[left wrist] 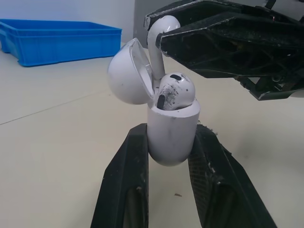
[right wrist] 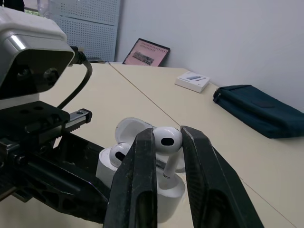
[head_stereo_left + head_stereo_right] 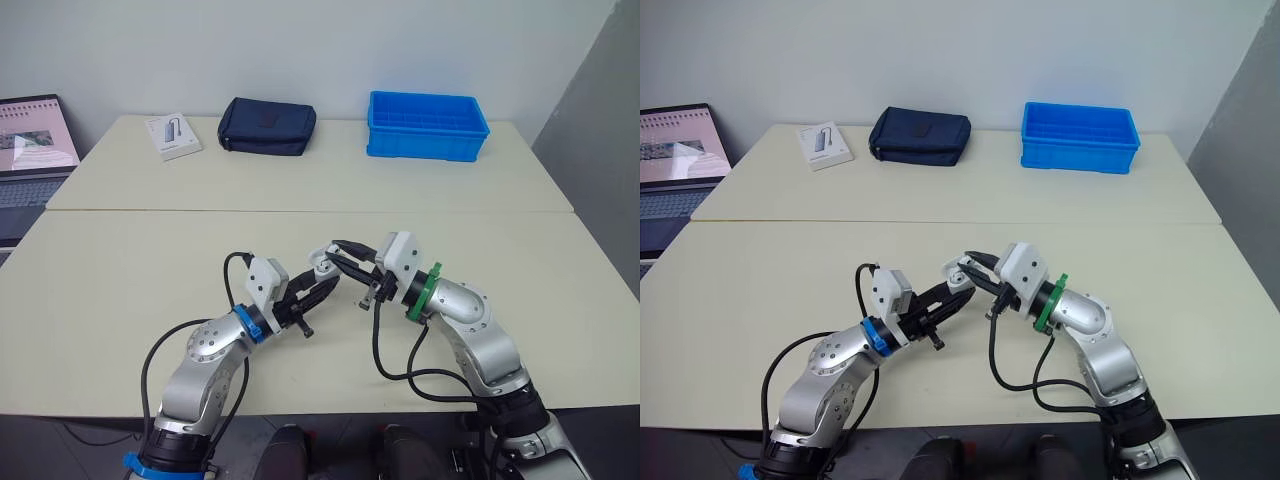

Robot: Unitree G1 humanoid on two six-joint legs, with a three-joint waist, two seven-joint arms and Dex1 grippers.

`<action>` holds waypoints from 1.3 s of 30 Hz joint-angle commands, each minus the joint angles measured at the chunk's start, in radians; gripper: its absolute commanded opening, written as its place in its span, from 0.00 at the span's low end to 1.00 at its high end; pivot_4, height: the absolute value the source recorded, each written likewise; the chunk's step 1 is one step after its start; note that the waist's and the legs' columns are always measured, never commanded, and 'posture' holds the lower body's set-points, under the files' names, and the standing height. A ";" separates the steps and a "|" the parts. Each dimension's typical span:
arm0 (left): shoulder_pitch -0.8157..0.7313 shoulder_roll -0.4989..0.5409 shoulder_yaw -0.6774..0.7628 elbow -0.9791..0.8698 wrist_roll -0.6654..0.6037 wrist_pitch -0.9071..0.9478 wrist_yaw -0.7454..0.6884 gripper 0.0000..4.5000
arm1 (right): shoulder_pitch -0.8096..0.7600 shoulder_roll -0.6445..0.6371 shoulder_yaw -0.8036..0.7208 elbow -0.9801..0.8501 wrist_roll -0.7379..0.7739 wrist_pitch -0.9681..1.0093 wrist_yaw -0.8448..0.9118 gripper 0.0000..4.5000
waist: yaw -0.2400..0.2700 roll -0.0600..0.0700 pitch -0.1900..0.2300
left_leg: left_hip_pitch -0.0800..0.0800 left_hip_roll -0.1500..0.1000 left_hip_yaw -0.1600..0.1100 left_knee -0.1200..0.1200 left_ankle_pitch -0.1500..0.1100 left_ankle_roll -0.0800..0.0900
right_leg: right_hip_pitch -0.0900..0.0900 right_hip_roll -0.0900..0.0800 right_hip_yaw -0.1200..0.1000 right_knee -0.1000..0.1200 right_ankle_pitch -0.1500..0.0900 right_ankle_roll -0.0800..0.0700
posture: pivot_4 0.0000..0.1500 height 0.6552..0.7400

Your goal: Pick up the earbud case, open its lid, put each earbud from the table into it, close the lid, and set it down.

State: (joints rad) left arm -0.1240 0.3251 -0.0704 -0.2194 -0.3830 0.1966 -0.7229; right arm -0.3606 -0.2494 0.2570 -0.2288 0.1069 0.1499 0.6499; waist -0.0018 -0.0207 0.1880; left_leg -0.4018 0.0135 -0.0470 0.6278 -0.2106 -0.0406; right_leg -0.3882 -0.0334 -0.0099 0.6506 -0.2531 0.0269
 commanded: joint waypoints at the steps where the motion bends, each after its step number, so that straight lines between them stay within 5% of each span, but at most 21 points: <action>1: -0.012 -0.001 0.008 -0.029 -0.018 -0.008 -0.005 0.17 | 0.012 -0.009 0.001 -0.006 -0.014 -0.036 -0.008 0.09 | 0.000 0.000 0.000 | 0.000 0.000 0.000 0.000 0.000 0.000 | 0.000 0.000 0.000 0.000 0.000 0.000 | 1.00 1.00; 12: -0.015 -0.005 0.010 -0.031 -0.016 -0.004 -0.006 0.17 | 0.021 -0.030 0.023 -0.044 0.007 0.022 0.015 0.09 | 0.000 0.000 0.000 | 0.000 0.000 0.000 0.000 0.000 0.000 | 0.000 0.000 0.000 0.000 0.000 0.000 | 1.00 1.00; 18: -0.016 -0.003 0.010 -0.031 -0.015 -0.001 -0.007 0.17 | 0.025 -0.044 0.002 -0.098 0.046 0.085 0.027 0.55 | 0.000 0.000 0.000 | 0.000 0.000 0.000 0.000 0.000 0.000 | 0.000 0.000 0.000 0.000 0.000 0.000 | 1.00 1.00; 24: -0.021 0.006 0.008 -0.017 -0.023 0.007 -0.028 0.17 | 0.053 -0.153 -0.146 -0.262 0.184 0.235 0.049 0.55 | 0.002 0.000 0.000 | -0.001 0.000 0.000 0.000 0.000 0.000 | 0.000 0.000 0.000 -0.001 0.000 0.000 | 1.00 1.00; 31: -0.086 0.059 -0.063 0.019 -0.115 0.091 -0.243 0.17 | 0.046 -0.409 -0.344 -0.329 0.335 0.427 0.133 0.55 | 0.002 0.000 0.000 | -0.001 -0.001 0.000 0.000 0.000 0.000 | 0.000 -0.001 -0.001 -0.001 -0.003 -0.006 | 1.00 1.00; 34: -0.134 0.065 -0.099 0.037 -0.143 0.124 -0.327 0.17 | 0.003 -0.489 -0.336 -0.282 0.356 0.443 0.203 0.42 | 0.000 0.000 0.000 | -0.001 -0.001 0.000 0.000 0.000 0.000 | 0.000 -0.001 -0.001 -0.002 -0.003 -0.006 | 1.00 1.00; 39: -0.204 0.096 -0.178 0.058 -0.155 0.163 -0.491 0.17 | -0.087 -0.587 -0.241 -0.193 0.385 0.496 0.359 0.00 | -0.002 0.000 0.000 | -0.001 0.000 0.001 0.000 0.000 0.000 | 0.000 0.000 0.000 -0.001 -0.003 -0.005 | 1.00 1.00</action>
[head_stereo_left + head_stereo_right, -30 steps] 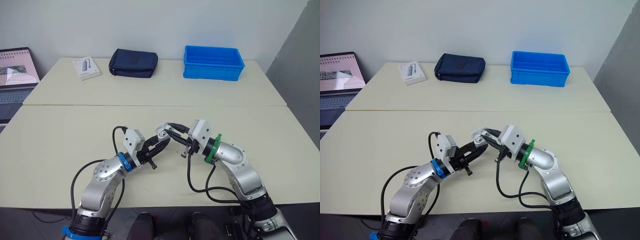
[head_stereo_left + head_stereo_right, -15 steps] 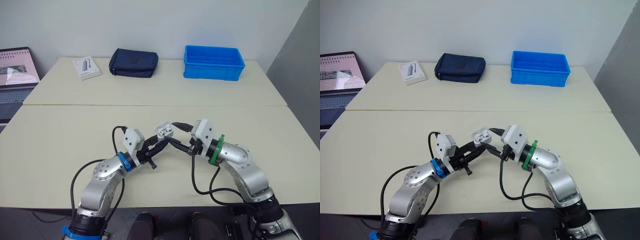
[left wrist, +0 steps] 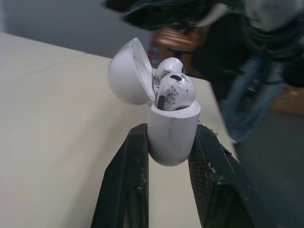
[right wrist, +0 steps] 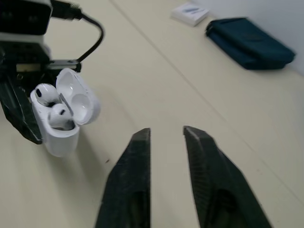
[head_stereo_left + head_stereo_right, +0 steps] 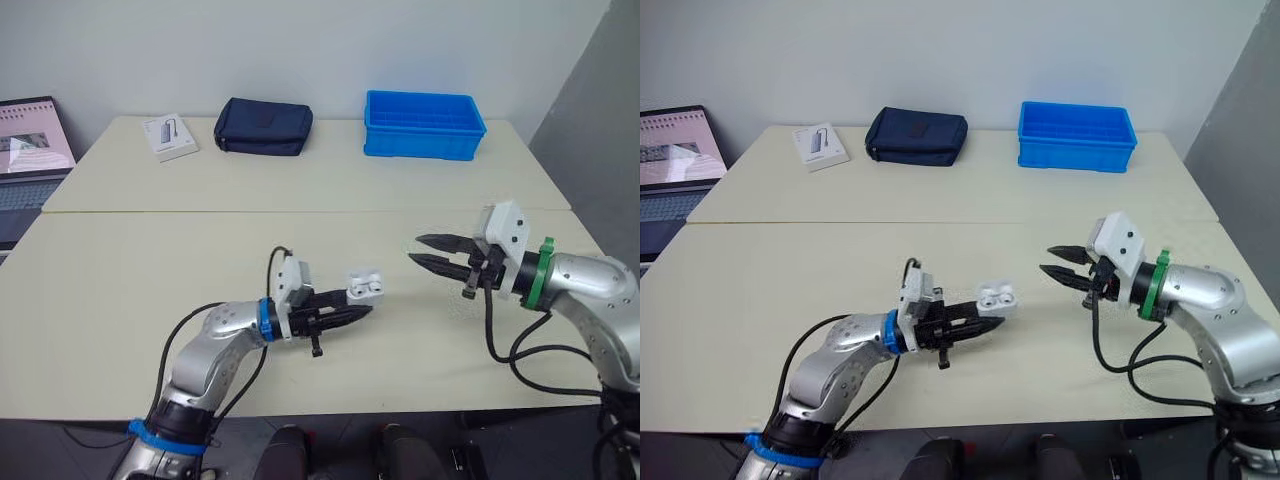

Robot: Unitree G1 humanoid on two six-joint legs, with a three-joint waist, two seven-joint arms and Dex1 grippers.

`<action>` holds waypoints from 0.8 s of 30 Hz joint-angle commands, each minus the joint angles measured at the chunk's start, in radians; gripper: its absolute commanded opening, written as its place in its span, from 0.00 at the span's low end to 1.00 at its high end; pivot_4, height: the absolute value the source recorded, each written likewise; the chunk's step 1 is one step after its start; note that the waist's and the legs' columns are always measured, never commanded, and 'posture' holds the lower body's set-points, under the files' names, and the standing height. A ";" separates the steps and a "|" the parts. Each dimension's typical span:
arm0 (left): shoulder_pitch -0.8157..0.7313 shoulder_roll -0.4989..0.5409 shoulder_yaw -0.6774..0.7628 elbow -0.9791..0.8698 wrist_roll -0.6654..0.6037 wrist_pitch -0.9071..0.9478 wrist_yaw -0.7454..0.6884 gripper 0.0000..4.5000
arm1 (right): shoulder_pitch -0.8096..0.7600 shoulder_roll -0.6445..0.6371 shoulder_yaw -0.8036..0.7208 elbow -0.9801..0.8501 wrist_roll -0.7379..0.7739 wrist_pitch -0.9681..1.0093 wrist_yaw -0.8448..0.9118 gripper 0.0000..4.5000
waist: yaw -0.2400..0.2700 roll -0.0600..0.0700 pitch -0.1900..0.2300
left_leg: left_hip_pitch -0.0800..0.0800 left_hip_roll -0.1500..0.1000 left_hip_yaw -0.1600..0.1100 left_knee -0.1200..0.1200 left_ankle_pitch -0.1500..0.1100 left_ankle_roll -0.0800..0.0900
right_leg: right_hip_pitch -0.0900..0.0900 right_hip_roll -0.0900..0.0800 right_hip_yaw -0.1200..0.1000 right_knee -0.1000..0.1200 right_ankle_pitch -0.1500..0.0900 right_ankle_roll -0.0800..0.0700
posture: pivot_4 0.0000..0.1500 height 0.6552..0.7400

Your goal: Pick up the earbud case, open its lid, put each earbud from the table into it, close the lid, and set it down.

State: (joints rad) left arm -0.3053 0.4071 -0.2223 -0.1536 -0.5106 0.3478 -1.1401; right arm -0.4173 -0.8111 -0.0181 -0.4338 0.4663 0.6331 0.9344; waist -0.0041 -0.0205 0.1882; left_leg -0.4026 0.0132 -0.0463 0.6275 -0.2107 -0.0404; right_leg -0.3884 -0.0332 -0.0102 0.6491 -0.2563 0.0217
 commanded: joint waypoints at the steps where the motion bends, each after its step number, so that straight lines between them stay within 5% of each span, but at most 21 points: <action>1: -0.032 0.018 -0.033 -0.003 -0.028 0.018 -0.093 0.17 | -0.044 -0.036 0.055 0.020 0.032 0.021 0.106 0.00 | 0.000 0.000 0.000 | 0.000 0.000 -0.001 0.000 0.000 0.000 | 0.000 0.000 -0.001 0.000 0.000 0.000 | 1.00 1.00; 24: -0.052 0.005 -0.035 0.037 -0.013 0.044 -0.122 0.17 | -0.025 -0.066 0.102 -0.141 0.224 0.178 0.179 0.00 | 0.002 0.000 0.000 | -0.003 0.000 -0.004 0.000 -0.001 0.001 | -0.001 0.000 -0.003 -0.001 0.001 0.003 | 1.00 1.00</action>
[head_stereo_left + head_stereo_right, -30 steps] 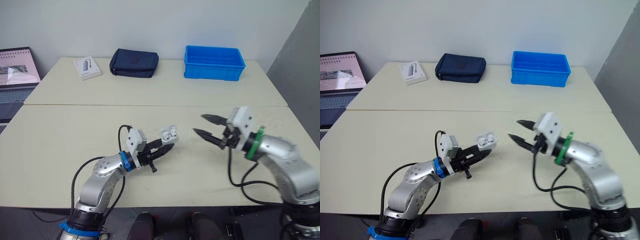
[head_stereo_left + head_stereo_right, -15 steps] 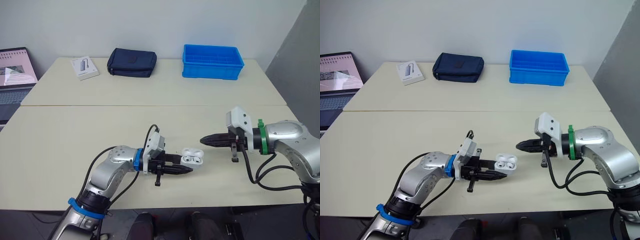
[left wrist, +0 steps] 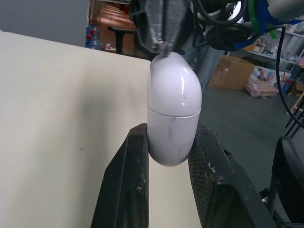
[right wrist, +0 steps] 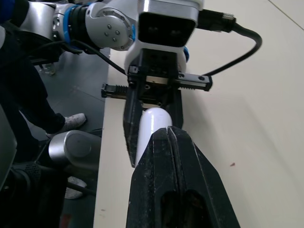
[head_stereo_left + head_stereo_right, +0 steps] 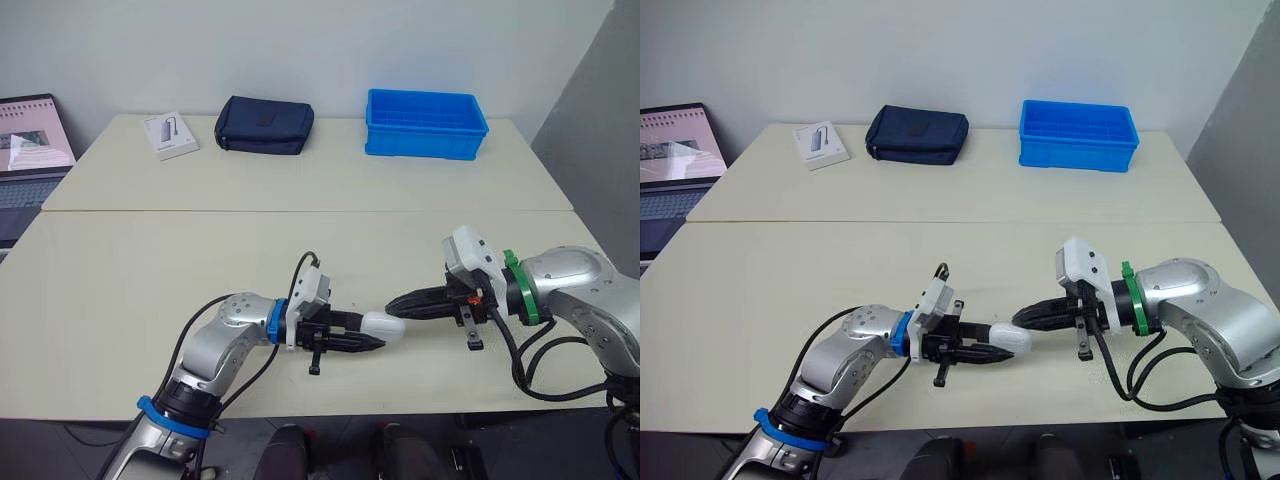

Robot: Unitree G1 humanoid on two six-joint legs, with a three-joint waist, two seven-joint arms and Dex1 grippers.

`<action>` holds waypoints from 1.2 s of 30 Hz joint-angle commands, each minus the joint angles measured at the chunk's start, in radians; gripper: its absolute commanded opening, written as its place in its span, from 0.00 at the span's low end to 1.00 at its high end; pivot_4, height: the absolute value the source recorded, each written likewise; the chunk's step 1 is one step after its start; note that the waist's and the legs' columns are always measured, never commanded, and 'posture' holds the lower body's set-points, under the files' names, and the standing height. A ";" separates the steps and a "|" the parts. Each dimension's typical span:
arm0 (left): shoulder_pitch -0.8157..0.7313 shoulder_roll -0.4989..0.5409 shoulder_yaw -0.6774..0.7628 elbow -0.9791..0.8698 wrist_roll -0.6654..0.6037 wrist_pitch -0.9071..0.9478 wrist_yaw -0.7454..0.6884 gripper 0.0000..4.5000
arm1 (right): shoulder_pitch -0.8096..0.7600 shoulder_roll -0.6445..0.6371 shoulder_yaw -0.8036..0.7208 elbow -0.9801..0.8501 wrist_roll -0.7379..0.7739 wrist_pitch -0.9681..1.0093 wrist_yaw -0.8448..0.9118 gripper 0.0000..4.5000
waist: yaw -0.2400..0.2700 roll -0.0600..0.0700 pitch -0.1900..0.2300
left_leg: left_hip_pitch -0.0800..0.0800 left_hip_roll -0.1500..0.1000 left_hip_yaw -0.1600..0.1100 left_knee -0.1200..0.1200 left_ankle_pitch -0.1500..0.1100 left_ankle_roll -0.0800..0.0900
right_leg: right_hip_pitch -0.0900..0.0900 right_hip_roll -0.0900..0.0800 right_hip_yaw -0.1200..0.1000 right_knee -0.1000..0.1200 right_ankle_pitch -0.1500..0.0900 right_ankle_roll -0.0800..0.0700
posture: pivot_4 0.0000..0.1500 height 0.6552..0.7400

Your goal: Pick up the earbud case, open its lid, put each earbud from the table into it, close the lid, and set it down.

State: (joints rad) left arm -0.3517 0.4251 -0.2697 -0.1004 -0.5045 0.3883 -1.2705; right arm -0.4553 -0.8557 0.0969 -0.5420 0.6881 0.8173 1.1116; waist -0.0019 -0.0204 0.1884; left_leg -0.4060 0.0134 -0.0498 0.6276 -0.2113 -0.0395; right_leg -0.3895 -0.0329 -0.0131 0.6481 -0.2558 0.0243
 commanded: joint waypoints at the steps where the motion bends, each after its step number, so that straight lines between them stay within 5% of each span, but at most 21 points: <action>1: -0.006 -0.014 0.014 -0.017 -0.021 0.008 0.012 0.17 | 0.023 -0.024 -0.007 -0.036 -0.004 -0.011 -0.001 0.00 | 0.000 0.000 0.000 | 0.000 0.000 0.000 0.000 0.000 0.000 | 0.000 0.000 0.000 0.000 0.000 0.000 | 1.00 1.00; 8: -0.008 0.008 0.020 -0.029 -0.061 0.162 0.051 0.17 | 0.037 -0.013 -0.024 -0.022 -0.029 -0.028 -0.050 0.00 | 0.000 0.000 0.000 | 0.000 0.000 0.000 0.000 0.000 0.000 | 0.000 0.000 0.000 0.000 0.000 0.000 | 1.00 1.00; 15: -0.158 -0.045 0.064 0.149 -0.106 0.582 0.277 0.17 | 0.107 -0.002 -0.064 -0.044 -0.068 -0.051 -0.153 0.00 | 0.002 0.000 0.000 | -0.001 -0.001 -0.002 0.001 0.000 0.000 | 0.000 0.000 -0.001 0.000 0.001 0.002 | 1.00 1.00; 26: -0.234 -0.053 0.093 0.319 -0.075 0.703 0.349 0.17 | 0.217 -0.061 -0.007 -0.038 -0.321 -0.331 -0.137 0.00 | -0.002 0.000 0.000 | -0.001 0.000 -0.001 0.001 0.000 0.000 | -0.001 0.001 -0.001 0.000 0.001 0.003 | 1.00 1.00; 36: -0.183 0.086 0.068 0.245 -0.045 0.677 0.278 0.84 | 0.253 -0.114 -0.057 0.021 -0.345 -0.421 -0.063 0.00 | -0.008 0.000 0.000 | 0.005 0.000 0.001 0.001 0.000 0.000 | 0.002 0.001 0.002 0.003 0.001 0.002 | 1.00 1.00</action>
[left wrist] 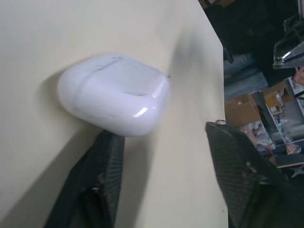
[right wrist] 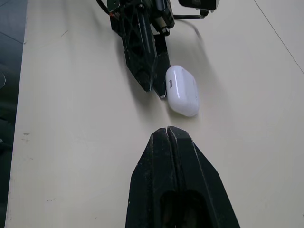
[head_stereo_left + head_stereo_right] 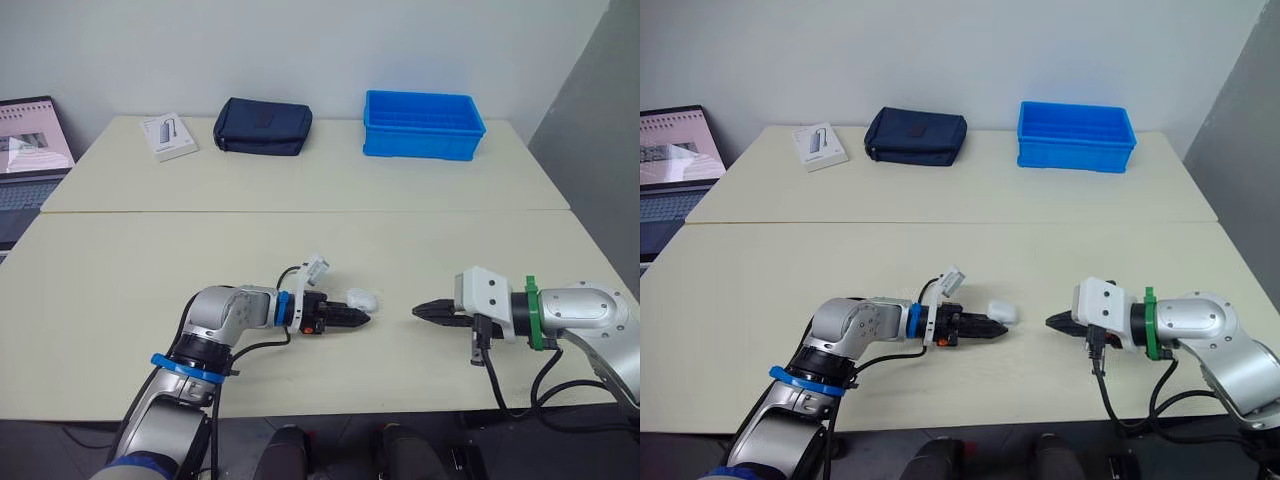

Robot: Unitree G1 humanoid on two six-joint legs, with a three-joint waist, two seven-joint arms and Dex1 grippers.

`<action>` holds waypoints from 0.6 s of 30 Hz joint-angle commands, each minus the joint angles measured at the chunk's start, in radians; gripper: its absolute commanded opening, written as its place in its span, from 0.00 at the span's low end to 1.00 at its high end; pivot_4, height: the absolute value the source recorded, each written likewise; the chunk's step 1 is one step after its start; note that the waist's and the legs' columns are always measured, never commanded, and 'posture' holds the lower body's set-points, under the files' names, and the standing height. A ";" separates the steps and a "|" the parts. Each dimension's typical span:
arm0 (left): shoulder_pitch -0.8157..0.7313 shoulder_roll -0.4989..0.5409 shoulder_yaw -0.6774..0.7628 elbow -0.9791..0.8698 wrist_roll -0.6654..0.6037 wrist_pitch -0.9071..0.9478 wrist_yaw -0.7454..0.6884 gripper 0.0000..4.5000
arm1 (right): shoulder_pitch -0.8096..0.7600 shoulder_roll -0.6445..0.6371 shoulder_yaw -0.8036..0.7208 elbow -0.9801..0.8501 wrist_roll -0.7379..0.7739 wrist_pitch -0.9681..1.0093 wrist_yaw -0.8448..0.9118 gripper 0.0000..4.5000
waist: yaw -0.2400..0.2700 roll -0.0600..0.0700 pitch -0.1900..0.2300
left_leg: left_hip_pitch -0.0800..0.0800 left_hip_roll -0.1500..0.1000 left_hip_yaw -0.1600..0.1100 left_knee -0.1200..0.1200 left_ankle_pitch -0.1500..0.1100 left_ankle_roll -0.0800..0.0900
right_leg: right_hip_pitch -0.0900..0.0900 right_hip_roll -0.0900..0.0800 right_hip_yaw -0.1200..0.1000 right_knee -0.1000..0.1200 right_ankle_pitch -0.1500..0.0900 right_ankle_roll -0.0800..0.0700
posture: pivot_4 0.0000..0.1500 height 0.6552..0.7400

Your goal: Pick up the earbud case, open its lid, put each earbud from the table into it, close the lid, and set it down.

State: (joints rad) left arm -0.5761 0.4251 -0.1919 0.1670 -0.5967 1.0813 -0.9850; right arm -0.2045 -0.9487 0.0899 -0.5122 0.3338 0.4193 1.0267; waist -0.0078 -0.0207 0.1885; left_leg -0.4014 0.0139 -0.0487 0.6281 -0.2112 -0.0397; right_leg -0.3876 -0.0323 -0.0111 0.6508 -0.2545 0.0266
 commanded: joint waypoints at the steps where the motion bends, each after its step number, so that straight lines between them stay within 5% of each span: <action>1: 0.057 0.118 -0.010 -0.044 0.050 -0.025 -0.021 0.92 | 0.001 -0.026 -0.055 -0.005 0.012 -0.024 0.030 0.00 | -0.005 0.000 0.000 | 0.000 0.000 0.000 0.000 0.000 0.000 | 0.000 0.000 0.000 0.000 0.000 0.000 | 1.00 1.00; 4: 0.111 0.217 -0.009 -0.118 0.067 -0.082 -0.054 0.99 | -0.010 -0.035 -0.064 0.013 0.009 -0.024 0.042 0.00 | -0.015 0.001 0.000 | 0.001 0.001 0.001 -0.001 0.000 0.000 | 0.000 0.000 0.000 0.001 -0.002 -0.003 | 1.00 1.00; 8: 0.198 0.344 0.018 -0.195 0.114 -0.235 -0.088 1.00 | -0.045 -0.045 -0.075 0.045 0.025 -0.017 0.079 0.17 | -0.024 0.001 0.000 | 0.002 0.002 0.001 -0.003 0.000 0.000 | -0.001 0.000 0.001 0.001 -0.002 -0.004 | 1.00 1.00; 18: 0.413 0.548 0.181 -0.358 0.170 -0.560 -0.183 1.00 | -0.180 -0.091 -0.082 0.156 0.045 -0.060 0.227 0.95 | -0.019 0.001 0.001 | 0.000 0.011 0.005 -0.004 -0.001 -0.001 | -0.003 -0.001 0.001 0.000 -0.005 -0.010 | 1.00 1.00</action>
State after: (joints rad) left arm -0.1662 0.9507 -0.0494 -0.1463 -0.4411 0.5668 -1.1481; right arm -0.3608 -1.0239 0.0311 -0.3610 0.3675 0.3865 1.2247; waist -0.0273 -0.0198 0.1892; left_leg -0.4013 0.0246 -0.0430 0.6244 -0.2120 -0.0410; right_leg -0.3903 -0.0331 -0.0101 0.6495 -0.2598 0.0169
